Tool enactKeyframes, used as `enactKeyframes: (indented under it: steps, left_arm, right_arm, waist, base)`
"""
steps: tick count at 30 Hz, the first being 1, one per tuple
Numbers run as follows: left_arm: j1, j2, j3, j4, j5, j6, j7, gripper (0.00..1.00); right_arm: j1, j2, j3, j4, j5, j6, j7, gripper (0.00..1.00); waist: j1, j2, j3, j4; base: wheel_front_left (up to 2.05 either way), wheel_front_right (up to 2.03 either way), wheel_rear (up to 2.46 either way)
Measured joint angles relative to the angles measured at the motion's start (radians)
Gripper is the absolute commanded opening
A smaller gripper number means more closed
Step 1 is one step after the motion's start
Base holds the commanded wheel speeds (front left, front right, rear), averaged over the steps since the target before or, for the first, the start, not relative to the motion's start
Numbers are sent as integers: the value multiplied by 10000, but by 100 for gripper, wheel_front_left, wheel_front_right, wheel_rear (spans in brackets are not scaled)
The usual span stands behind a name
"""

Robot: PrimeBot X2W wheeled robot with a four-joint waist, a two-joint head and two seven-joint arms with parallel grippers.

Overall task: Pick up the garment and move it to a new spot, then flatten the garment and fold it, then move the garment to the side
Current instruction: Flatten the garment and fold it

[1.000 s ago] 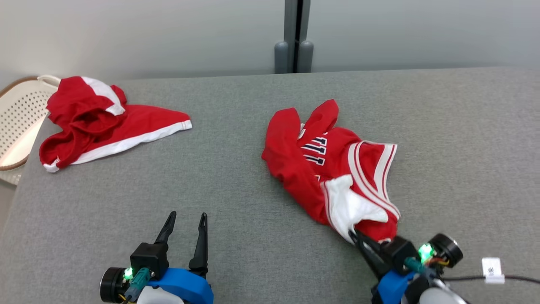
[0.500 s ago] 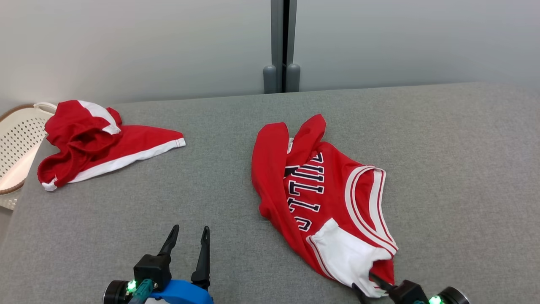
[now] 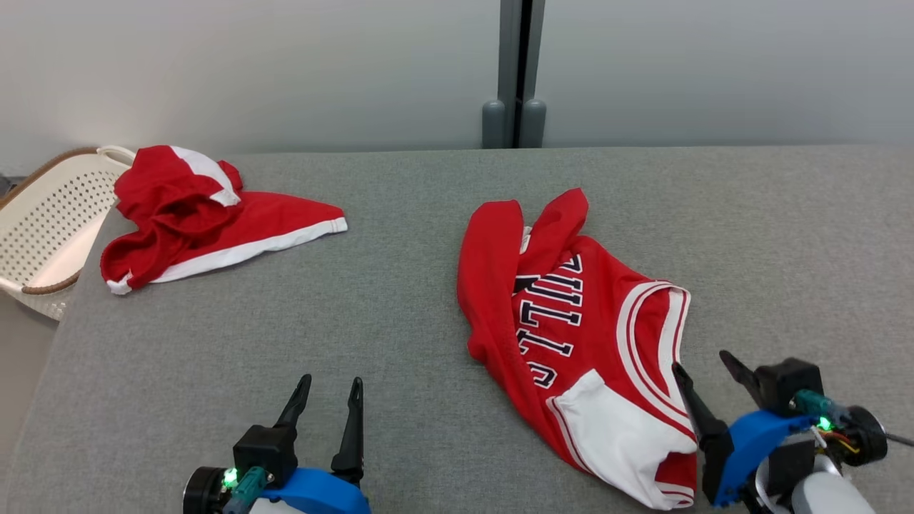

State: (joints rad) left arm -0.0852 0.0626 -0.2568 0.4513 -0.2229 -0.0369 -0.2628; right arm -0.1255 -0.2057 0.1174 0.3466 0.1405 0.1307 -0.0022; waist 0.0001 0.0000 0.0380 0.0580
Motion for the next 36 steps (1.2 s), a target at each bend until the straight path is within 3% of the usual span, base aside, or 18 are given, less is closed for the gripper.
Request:
enactKeyframes:
  steps: [8, 14, 18, 19, 20, 22, 23, 24, 36]
  left_arm:
    - [-357, -31, -36, 6, -8, -6, 0, 100]
    - [-560, -63, -92, 4, -36, -35, -2, 100]
    - [-671, -73, -119, 2, -61, -48, -2, 100]
    - [-681, -77, -121, 4, -61, -48, -2, 100]
    - [-703, -81, -121, 4, -61, -48, -2, 100]
    - [-751, -86, -121, 2, -61, -35, -2, 100]
    - [-768, -88, -123, 2, -63, -35, -2, 100]
    - [-778, -92, -123, 2, -63, -35, -2, 100]
    - [-1015, -109, -242, -86, -102, -73, -2, 100]
  right_arm:
    - [-2021, 464, -1112, 2054, -148, -2, 811, 100]
    - [-3311, 410, -2721, 4054, -303, -2, 986, 100]
    - [-3956, 286, -3114, 5168, -422, -2, 949, 100]
    - [-4094, 268, -3126, 5407, -416, -2, 976, 97]
    - [-4227, 257, -3133, 5611, -399, -2, 965, 58]
    - [-4493, 182, -3080, 5887, -397, -2, 871, 29]
    - [-4624, 113, -3005, 6027, -397, -2, 802, 5]
    - [-4735, 50, -2938, 6119, -397, -2, 750, 0]
    - [-6754, -1839, -2872, 6761, -1521, 0, -98, 0]
  waist:
    - [0, 0, 555, 745]
    - [1, 0, 1034, 1336]
    - [1, 1, 1312, 1698]
    - [1, 1, 1371, 1776]
    - [1, 1, 1428, 1844]
    - [1, 1, 1517, 1953]
    - [1, 1, 1551, 1998]
    - [1, 1, 1579, 2034]
    - [0, 2, 1827, 2414]
  base:
    - [0, 0, 0]
    - [0, 0, 0]
    - [0, 0, 0]
    - [0, 0, 0]
    - [0, 0, 0]
    - [0, 0, 0]
    - [0, 0, 0]
    - [0, 0, 0]
    - [0, 0, 0]
